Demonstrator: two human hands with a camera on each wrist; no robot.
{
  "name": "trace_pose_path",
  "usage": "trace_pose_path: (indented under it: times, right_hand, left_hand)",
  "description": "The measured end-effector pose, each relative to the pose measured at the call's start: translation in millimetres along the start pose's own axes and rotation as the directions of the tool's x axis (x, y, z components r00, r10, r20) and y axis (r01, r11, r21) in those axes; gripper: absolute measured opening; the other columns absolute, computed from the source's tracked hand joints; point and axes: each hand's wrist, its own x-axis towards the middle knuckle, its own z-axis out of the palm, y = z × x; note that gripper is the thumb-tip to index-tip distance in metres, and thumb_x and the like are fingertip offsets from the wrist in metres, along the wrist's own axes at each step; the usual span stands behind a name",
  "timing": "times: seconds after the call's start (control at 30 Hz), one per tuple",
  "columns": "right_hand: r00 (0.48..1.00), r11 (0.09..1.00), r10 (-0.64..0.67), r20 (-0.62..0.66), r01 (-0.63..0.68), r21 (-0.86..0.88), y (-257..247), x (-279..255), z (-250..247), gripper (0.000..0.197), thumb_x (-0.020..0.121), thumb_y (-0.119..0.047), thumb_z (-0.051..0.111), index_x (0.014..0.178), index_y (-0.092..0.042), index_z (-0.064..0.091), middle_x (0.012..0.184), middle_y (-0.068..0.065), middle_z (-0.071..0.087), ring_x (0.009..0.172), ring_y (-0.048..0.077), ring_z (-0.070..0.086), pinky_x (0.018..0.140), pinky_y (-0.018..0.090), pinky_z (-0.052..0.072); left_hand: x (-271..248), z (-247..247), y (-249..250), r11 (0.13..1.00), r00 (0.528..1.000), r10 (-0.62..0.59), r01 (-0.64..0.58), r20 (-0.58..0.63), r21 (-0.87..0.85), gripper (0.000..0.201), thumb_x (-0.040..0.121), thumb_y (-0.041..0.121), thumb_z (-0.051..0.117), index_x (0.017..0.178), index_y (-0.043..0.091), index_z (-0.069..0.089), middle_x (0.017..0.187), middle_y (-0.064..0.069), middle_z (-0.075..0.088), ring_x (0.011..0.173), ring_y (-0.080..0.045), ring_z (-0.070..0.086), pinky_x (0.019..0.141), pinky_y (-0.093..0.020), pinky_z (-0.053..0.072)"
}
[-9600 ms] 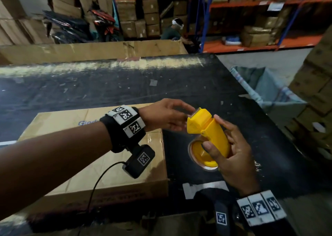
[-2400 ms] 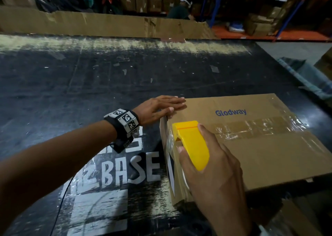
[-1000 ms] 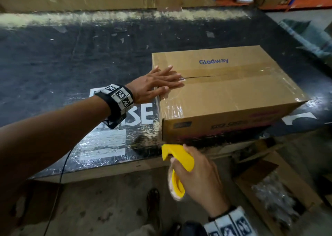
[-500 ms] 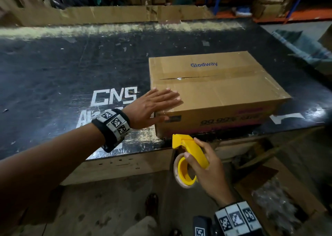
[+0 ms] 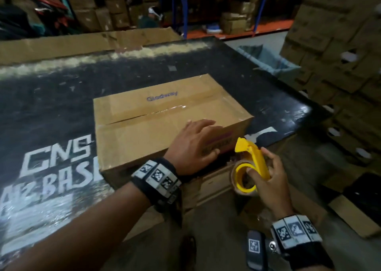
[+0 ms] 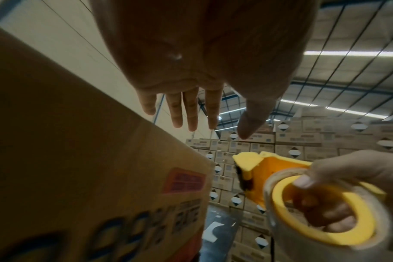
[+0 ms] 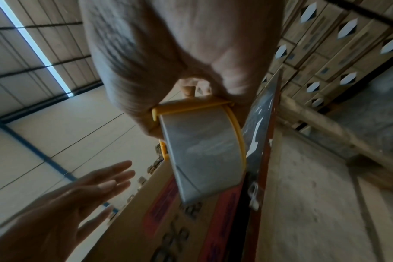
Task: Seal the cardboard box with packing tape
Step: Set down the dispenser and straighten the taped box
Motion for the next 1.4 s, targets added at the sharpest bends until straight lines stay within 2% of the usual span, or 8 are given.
trace_pose_path:
  times: [0.13,0.37,0.53,0.63,0.97,1.17,1.3,1.4]
  right_hand:
    - [0.985,0.99,0.14,-0.098,-0.138,0.026,24.9,73.1,-17.1,0.057,0.065,-0.032,0.078,0.111,-0.053,0.05,0.112,0.006,0.07,0.098,0.02,0.069,0.087,0.047,0.056]
    - [0.979,0.981,0.18,-0.099,-0.187,-0.055,56.3,181.5,-16.2,0.047,0.076,-0.02,0.077,0.121,-0.02,0.063,0.112,0.008,0.068,0.1,0.021,0.065,0.083,0.03,0.049]
    - [0.974,0.954,0.179,-0.142,-0.207,-0.217,88.4,237.6,-1.7,0.068,0.061,-0.049,0.07,0.123,-0.023,0.069,0.118,0.009,0.065,0.107,0.023,0.063,0.1,0.042,0.05]
    - [0.985,0.932,0.15,-0.08,-0.168,-0.323,99.1,259.1,4.6,0.066,0.063,-0.061,0.067,0.115,-0.021,0.073,0.107,0.006,0.072,0.097,0.023,0.068,0.091,0.041,0.053]
    - [0.982,0.906,0.152,0.11,-0.094,-0.413,106.7,292.4,8.6,0.037,0.078,-0.047,0.068,0.094,-0.016,0.078,0.088,0.01,0.076,0.086,0.029,0.068,0.076,0.034,0.051]
    - [0.97,0.888,0.186,0.16,-0.096,-0.45,94.2,293.2,-4.4,0.071,0.071,-0.057,0.071,0.132,-0.021,0.061,0.125,0.009,0.06,0.114,0.028,0.059,0.095,0.039,0.05]
    - [0.985,0.925,-0.103,0.138,0.146,-0.352,51.1,275.8,-10.6,0.054,0.08,-0.048,0.066,0.13,-0.03,0.055,0.129,-0.001,0.048,0.116,0.019,0.054,0.091,0.037,0.05]
    - [0.902,0.883,-0.382,0.202,0.421,-0.207,7.5,253.2,-5.9,0.043,0.085,-0.042,0.062,0.124,-0.025,0.06,0.125,-0.002,0.053,0.113,0.014,0.054,0.091,0.031,0.047]
  left_hand:
    - [72.7,34.0,28.0,0.999,0.999,0.003,-0.001,0.048,-0.044,0.06,0.09,0.042,0.059,0.147,0.034,0.043,0.158,0.003,0.042,0.148,-0.02,0.035,0.124,-0.056,0.02]
    - [126.7,83.4,33.5,0.971,0.994,-0.086,0.068,0.073,0.227,0.074,0.091,0.056,0.042,0.158,0.027,0.026,0.169,-0.003,0.023,0.156,-0.023,0.02,0.124,-0.055,0.019]
    - [123.6,85.7,31.4,0.957,0.987,-0.084,0.041,0.138,0.288,0.087,0.09,0.066,0.038,0.162,0.028,0.01,0.173,-0.004,0.006,0.16,-0.022,0.005,0.127,-0.054,0.01]
    - [123.6,86.9,30.2,0.949,0.987,-0.074,0.026,0.143,0.316,0.089,0.088,0.069,0.037,0.162,0.027,0.01,0.172,-0.006,0.008,0.159,-0.025,0.007,0.126,-0.056,0.012]
    - [123.4,89.6,33.1,0.937,0.98,-0.123,0.063,0.154,0.344,0.088,0.089,0.068,0.041,0.163,0.029,0.012,0.172,-0.002,0.007,0.159,-0.022,0.007,0.127,-0.054,0.013]
    - [126.2,85.8,42.3,0.938,0.97,-0.193,0.139,0.146,0.318,0.086,0.087,0.07,0.042,0.161,0.036,0.015,0.172,0.004,0.01,0.159,-0.016,0.007,0.127,-0.052,0.014]
    - [126.8,75.3,49.6,0.967,0.973,-0.219,0.206,0.076,0.149,0.076,0.089,0.067,0.048,0.156,0.039,0.026,0.169,0.012,0.02,0.154,-0.007,0.019,0.127,-0.047,0.018]
    - [119.1,60.7,50.4,0.956,0.956,-0.291,0.289,-0.036,-0.044,0.062,0.091,0.057,0.054,0.149,0.036,0.041,0.162,0.013,0.032,0.15,-0.005,0.027,0.121,-0.041,0.033]
